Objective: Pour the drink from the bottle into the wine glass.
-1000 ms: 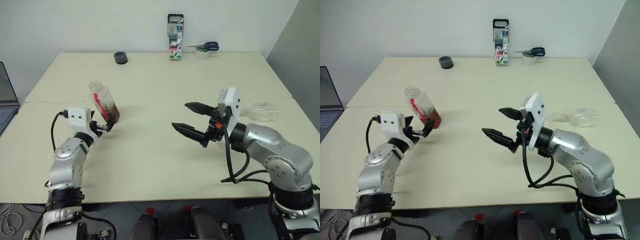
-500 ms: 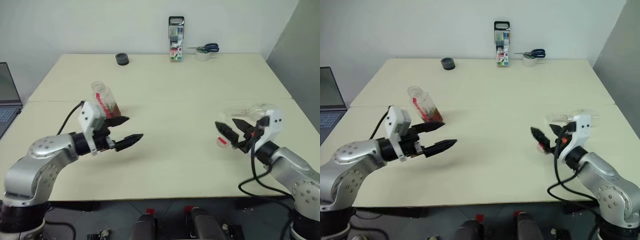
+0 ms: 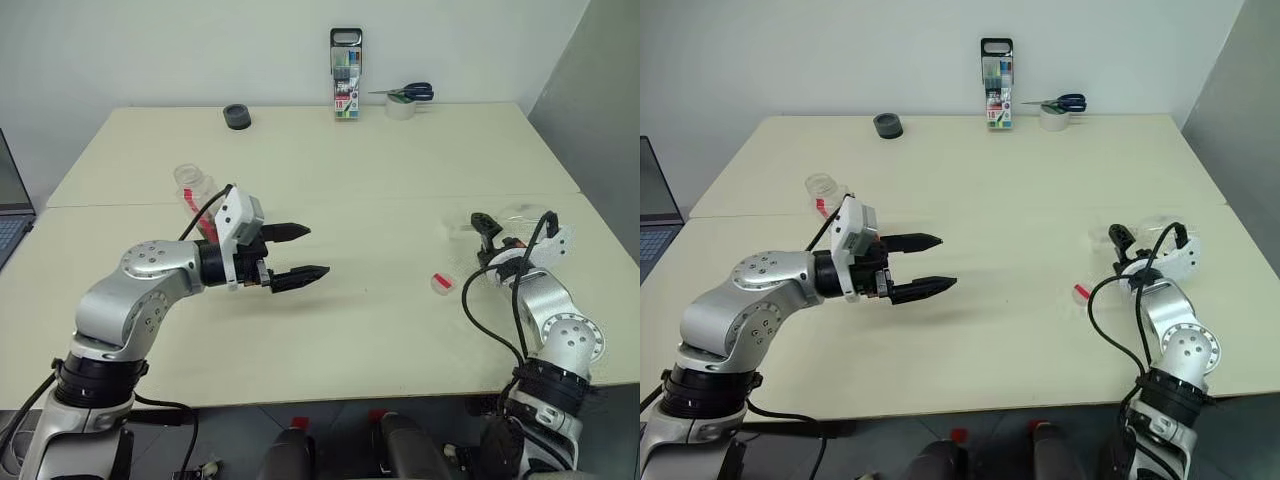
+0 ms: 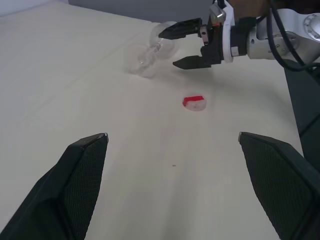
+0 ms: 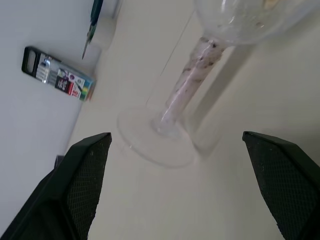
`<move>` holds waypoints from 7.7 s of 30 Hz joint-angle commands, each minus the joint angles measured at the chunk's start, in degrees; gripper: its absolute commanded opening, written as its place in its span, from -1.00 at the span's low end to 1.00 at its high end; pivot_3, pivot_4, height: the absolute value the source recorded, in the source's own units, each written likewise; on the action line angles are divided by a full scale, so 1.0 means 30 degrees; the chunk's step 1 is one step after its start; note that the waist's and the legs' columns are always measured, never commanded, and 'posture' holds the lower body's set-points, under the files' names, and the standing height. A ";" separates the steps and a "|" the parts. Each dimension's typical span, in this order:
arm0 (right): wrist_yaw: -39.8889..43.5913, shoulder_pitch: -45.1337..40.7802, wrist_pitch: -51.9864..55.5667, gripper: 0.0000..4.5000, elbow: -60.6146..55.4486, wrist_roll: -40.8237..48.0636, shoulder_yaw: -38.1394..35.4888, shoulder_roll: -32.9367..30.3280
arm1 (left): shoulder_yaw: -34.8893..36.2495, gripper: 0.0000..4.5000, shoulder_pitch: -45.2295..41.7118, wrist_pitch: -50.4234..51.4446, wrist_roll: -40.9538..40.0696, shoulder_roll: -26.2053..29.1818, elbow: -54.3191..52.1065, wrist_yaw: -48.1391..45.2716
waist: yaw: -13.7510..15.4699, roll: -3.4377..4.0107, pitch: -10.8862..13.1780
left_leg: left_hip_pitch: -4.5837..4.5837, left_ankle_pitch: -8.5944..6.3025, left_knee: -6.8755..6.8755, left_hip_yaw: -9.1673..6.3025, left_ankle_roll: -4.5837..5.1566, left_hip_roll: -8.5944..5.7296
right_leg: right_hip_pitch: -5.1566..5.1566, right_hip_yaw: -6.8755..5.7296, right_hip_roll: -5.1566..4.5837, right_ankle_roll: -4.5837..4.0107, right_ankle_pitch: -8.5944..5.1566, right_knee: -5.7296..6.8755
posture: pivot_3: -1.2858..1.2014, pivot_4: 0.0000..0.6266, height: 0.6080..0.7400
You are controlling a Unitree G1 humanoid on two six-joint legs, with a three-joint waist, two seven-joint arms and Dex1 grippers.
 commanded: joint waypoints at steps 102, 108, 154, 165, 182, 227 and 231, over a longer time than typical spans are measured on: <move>1.2273 -1.0481 -2.2281 -0.88 2.4340 -2.1743 1.2889 0.5738 | 0.8053 1.00 1.1515 0.1048 -0.0286 -0.3753 -0.9721 1.1645 | -0.0390 -0.0199 -0.0043 | 0.0236 0.0012 -0.0252 0.0316 -0.0126 0.0310 | -0.0072 0.0402 0.0198 -0.0170 0.0115 -0.0096 | 0.03 -0.52 1.00; 1.2080 -1.0051 -2.2588 -0.48 2.4260 -2.1980 1.3028 0.5554 | 0.7981 1.00 1.1300 0.0969 -0.0444 -0.3423 -0.9373 1.1490 | -0.0390 -0.0199 -0.0043 | 0.0237 0.0012 -0.0252 0.0314 -0.0126 0.0310 | -0.0072 0.0398 0.0199 -0.0170 0.0115 -0.0096 | 0.03 -0.52 1.00; 2.1759 0.0680 0.1215 0.98 -1.0973 -0.8280 1.3023 -0.8171 | 0.8119 1.00 0.6309 -0.4706 0.3490 -0.4985 0.0823 1.3189 | 0.0176 -0.0220 -0.0043 | 0.0285 -0.0035 -0.0228 0.0255 -0.0064 0.0307 | 0.0019 0.0342 0.0217 -0.0155 0.0107 -0.0127 | 0.03 -0.52 1.00; 1.9835 0.0665 0.2083 0.98 -1.2230 -0.6597 1.2722 -0.7809 | 0.7417 1.00 0.3223 -0.6353 0.4309 -0.3791 0.5370 1.1177 | 0.0181 -0.0222 -0.0042 | 0.0270 -0.0032 -0.0230 0.0246 -0.0071 0.0306 | 0.0011 0.0332 0.0214 -0.0155 0.0107 -0.0135 | 0.03 -0.52 1.00; 1.9091 0.1071 0.2096 0.98 -1.3670 -0.5475 1.2608 -0.8372 | 0.5792 1.00 -0.2379 -1.0830 0.6236 -0.3336 1.5522 0.8440 | 0.0182 -0.0227 -0.0043 | 0.0263 -0.0028 -0.0229 0.0245 -0.0076 0.0304 | 0.0000 0.0315 0.0212 -0.0155 0.0108 -0.0135 | 0.03 -0.52 1.00; 1.6946 -0.0120 -0.5359 1.00 -0.8267 -1.3179 1.4443 -0.5300 | -0.3277 -0.23 -1.3392 -2.0163 1.5884 -0.1763 2.0961 0.5522 | 0.0139 -0.0249 -0.0026 | -0.0042 0.0003 -0.0015 0.0105 -0.0134 0.0262 | -0.0086 -0.0018 0.0216 -0.0153 0.0112 -0.0107 | 0.03 -0.52 1.00; 1.7003 -0.0137 -0.5557 1.00 -0.8132 -1.3448 1.4402 -0.5145 | -0.3985 -0.23 -1.4261 -2.1081 1.7262 -0.1915 2.1995 0.6282 | 0.0140 -0.0250 -0.0025 | -0.0051 0.0004 -0.0007 0.0082 -0.0133 0.0252 | -0.0085 -0.0036 0.0217 -0.0152 0.0112 -0.0105 | 0.03 -0.52 1.00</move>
